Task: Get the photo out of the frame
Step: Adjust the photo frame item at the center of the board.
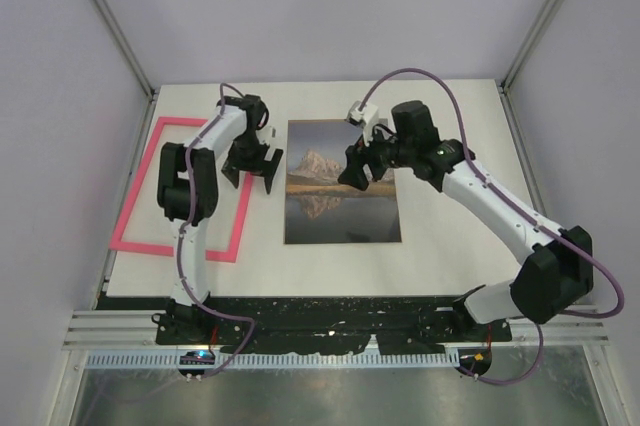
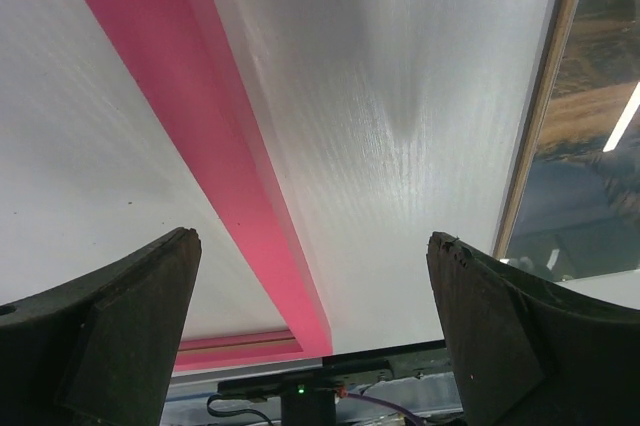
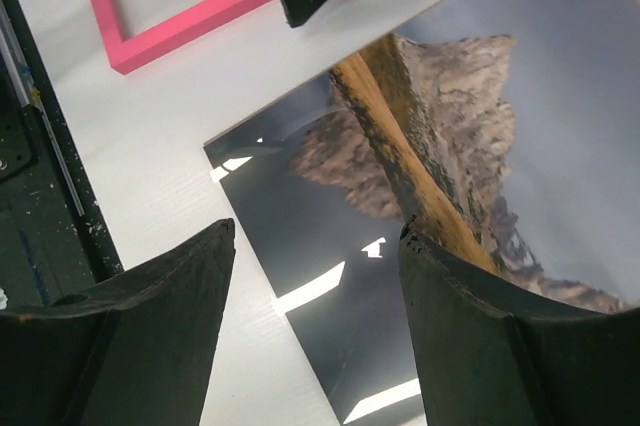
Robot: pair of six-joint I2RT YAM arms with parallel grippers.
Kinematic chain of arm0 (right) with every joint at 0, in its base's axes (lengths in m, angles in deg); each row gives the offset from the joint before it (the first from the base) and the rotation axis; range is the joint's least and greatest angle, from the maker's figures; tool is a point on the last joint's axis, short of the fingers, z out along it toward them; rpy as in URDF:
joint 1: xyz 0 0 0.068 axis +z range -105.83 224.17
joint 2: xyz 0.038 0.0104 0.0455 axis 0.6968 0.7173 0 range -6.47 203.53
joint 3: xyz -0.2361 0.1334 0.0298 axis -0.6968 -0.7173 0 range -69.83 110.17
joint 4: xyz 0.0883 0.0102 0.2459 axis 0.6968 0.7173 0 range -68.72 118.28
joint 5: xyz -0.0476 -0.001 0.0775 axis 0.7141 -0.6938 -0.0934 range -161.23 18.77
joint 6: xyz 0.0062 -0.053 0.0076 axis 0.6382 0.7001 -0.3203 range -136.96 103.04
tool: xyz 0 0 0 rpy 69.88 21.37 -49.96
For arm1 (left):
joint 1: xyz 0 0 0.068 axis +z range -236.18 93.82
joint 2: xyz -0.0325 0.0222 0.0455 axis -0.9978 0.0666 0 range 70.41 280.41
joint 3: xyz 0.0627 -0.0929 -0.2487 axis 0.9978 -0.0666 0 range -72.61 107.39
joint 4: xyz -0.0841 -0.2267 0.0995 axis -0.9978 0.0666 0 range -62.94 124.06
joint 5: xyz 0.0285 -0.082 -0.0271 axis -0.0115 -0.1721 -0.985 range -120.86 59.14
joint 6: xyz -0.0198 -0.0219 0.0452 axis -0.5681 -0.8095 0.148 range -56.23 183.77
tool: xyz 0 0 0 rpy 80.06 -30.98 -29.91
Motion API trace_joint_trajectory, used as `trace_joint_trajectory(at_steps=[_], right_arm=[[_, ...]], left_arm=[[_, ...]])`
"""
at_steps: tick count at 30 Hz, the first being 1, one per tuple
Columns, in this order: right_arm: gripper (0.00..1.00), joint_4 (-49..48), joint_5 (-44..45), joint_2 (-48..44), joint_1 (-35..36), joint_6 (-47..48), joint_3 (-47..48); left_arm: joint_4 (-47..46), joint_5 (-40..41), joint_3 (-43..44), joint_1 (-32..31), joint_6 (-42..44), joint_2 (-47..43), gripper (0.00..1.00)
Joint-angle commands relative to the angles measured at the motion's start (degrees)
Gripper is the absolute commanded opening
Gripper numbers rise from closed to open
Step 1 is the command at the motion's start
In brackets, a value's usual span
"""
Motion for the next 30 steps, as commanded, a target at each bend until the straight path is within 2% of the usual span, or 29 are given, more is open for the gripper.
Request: trace_joint_trajectory(at_steps=[1, 5, 11, 19, 26, 30], right_arm=[[0.71, 2.0, 2.17, 5.12, 4.95, 1.21, 6.21], [0.71, 2.45, 1.47, 5.92, 6.54, 1.21, 7.27], [0.72, 1.39, 3.39, 2.5, 6.55, 3.06, 4.81], [0.74, 0.51, 7.35, -1.81, 5.32, 4.99, 0.51], [0.74, 0.07, 9.28, -1.56, -3.2, -0.35, -2.22], [0.74, 0.34, 6.92, 1.34, -10.05, -4.92, -2.49]], left_arm=[[-1.22, -7.17, -2.02, 0.64, -1.56, -2.33, 1.0], [-1.49, -9.47, -2.55, 0.2, -2.61, -0.49, 1.0], [0.45, -11.93, 2.1, 0.2, -2.88, 4.35, 1.0], [0.1, -13.17, 5.36, 0.37, -3.41, 3.92, 1.0], [-5.26, -11.67, 4.83, 0.81, -4.81, -4.95, 1.0], [-7.11, -16.49, 4.39, 0.46, -6.22, -8.91, 1.0]])
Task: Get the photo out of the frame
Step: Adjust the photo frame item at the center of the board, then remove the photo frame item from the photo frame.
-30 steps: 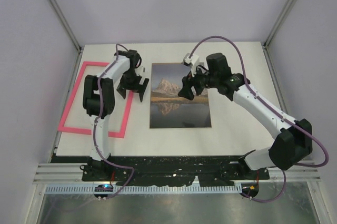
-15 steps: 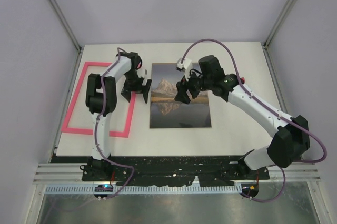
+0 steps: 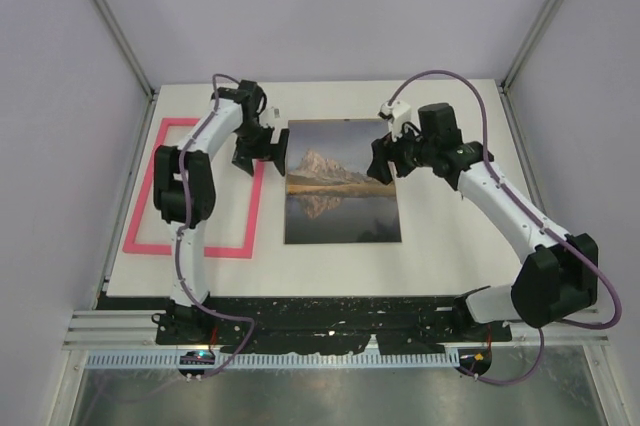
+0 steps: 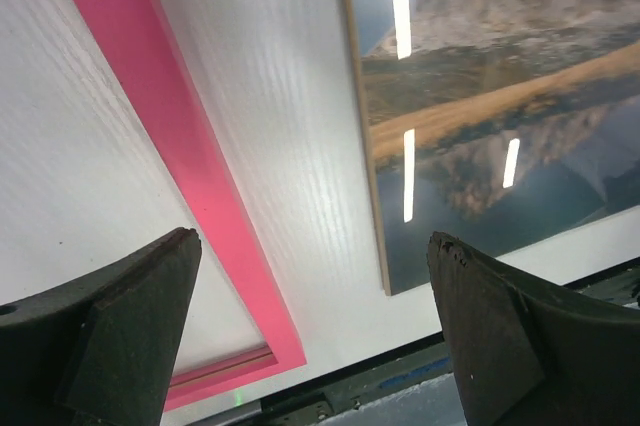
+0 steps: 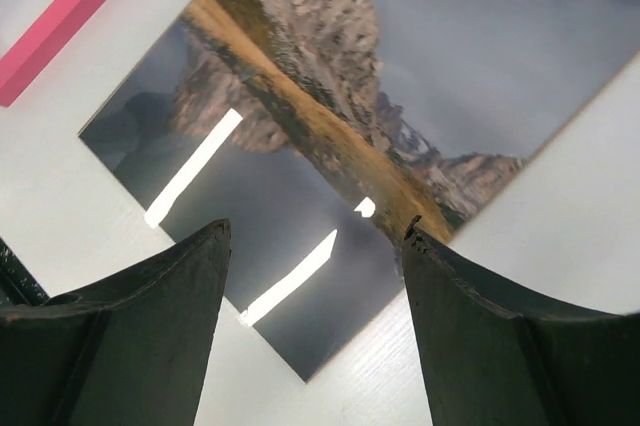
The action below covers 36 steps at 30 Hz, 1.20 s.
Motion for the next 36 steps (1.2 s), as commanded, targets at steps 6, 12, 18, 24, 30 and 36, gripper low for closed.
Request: trace_joint_trajectory(at_steps=[6, 12, 18, 24, 30, 36], right_arm=[[0.73, -1.7, -4.07, 7.14, -9.19, -8.56, 0.73], [0.73, 1.37, -6.53, 14.7, -13.57, -9.79, 6.43], [0.7, 3.4, -13.74, 22.0, -18.24, -13.13, 10.75], [0.69, 4.19, -16.03, 27.01, -18.51, -13.92, 12.33], [0.68, 4.81, -16.21, 31.84, -18.51, -15.15, 14.0], [0.67, 4.54, -11.73, 32.81, -18.6, -16.03, 13.21]], left_arm=[[-6.93, -7.38, -2.46, -3.64, -2.24, -12.06, 1.0], [-9.22, -9.84, -4.4, -6.98, -4.7, -8.3, 1.0], [-10.45, -7.13, -2.91, -7.77, -6.64, -2.67, 1.0], [-12.11, -0.89, -3.7, -7.95, -7.78, -1.87, 1.0], [-14.05, -0.44, -5.72, -8.21, -7.87, -1.87, 1.0], [-15.1, -1.76, -6.68, -8.83, -8.66, -0.29, 1.0]])
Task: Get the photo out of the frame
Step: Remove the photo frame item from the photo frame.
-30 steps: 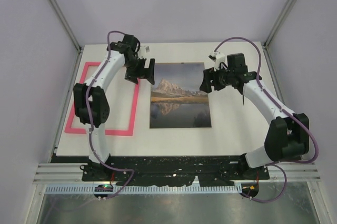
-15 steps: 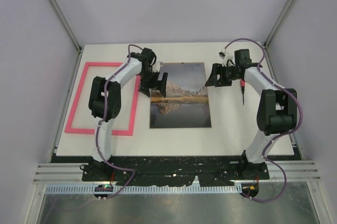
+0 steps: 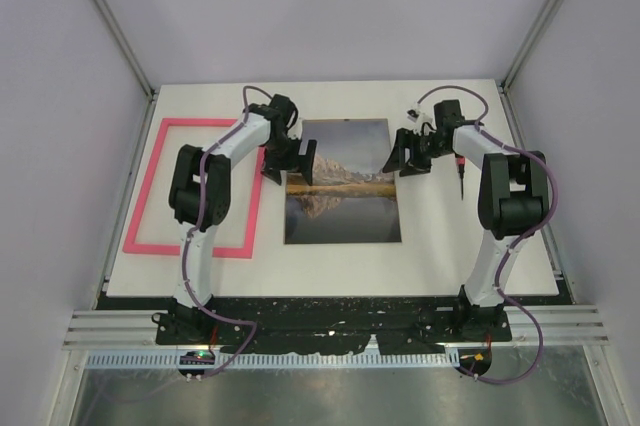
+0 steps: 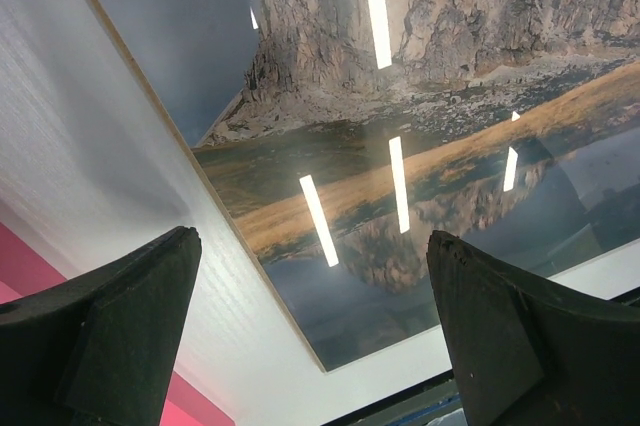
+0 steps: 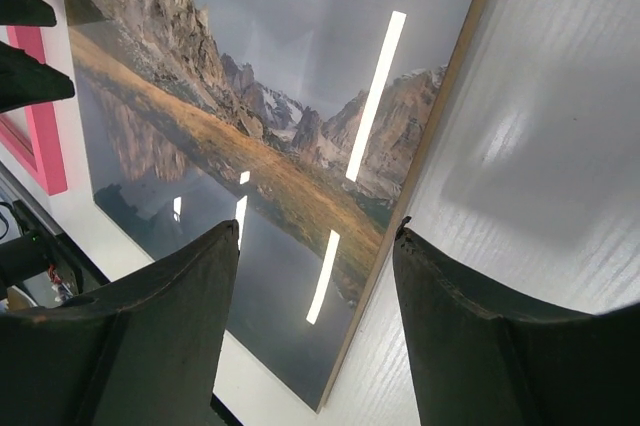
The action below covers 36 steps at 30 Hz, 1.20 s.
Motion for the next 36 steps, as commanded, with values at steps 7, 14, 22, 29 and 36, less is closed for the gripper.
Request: trace_joint_trajectory(at_steps=[7, 14, 22, 29, 36], right_arm=[[0.67, 0.24, 1.94, 1.61, -0.06, -1.54, 1.36], [0.67, 0.68, 1.94, 3.89, 0.02, -1.81, 1.45], [0.67, 1.12, -1.66, 5.3, -0.06, -1.81, 2.07], [0.66, 1.65, -9.39, 4.08, -0.59, -1.81, 1.98], [0.65, 1.12, -16.68, 1.18, -1.91, -2.77, 1.46]], left_arm=[[-4.07, -3.63, -1.27, -0.55, -1.69, 0.9, 1.0], [-6.1, -6.62, -2.68, -0.55, -3.1, 1.33, 1.0], [-8.03, -8.81, -4.26, -0.55, -3.89, 1.34, 1.0], [-8.73, -10.14, -5.13, -0.9, -4.15, 1.07, 1.0], [-9.0, -10.66, -5.93, -0.99, -4.15, 0.81, 1.0]])
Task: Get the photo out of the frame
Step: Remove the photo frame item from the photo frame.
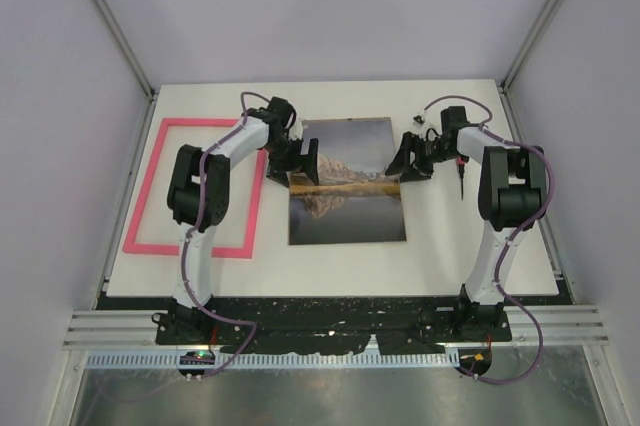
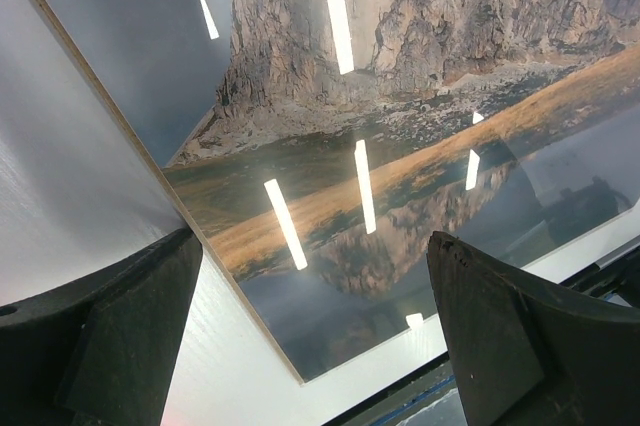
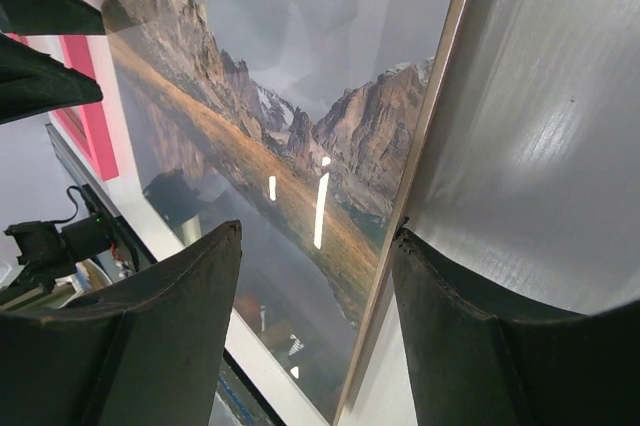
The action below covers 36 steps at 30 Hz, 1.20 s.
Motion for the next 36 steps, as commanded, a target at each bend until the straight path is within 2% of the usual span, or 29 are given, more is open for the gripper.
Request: trace_joint_trajectory(at_steps=[1, 9, 18, 22, 28, 36], right_arm=[[0.65, -0.21, -10.88, -3.51, 0.39, -1.26, 0.84], [0.6, 0.05, -16.32, -3.86, 0.47, -1.09, 0.66], [0.38, 0.49, -25.82, -5.7, -1.2, 0.32, -0.22], [0.31, 1.1, -28.63, -6.23, -1.2, 1.63, -0.3], [0.33, 3.38, -27.25, -7.72, -0.4, 6.18, -0.39], [0.5, 6.55, -20.91, -8.95, 6.62, 12.0, 1.1]], left_arm=[[-3.05, -3.52, -2.28, -1.09, -0.61, 1.12, 1.0], [-3.23, -3.61, -2.72, -1.18, -0.35, 0.94, 1.0], [-3.4, -4.31, -2.8, -1.18, -0.35, 1.03, 1.0], [-3.49, -4.66, -3.07, -1.18, -0.35, 0.94, 1.0], [-3.58, -4.75, -3.24, -1.18, -0.35, 0.94, 1.0], [-3.58, -5.01, -3.68, -1.27, -0.35, 0.68, 1.0]])
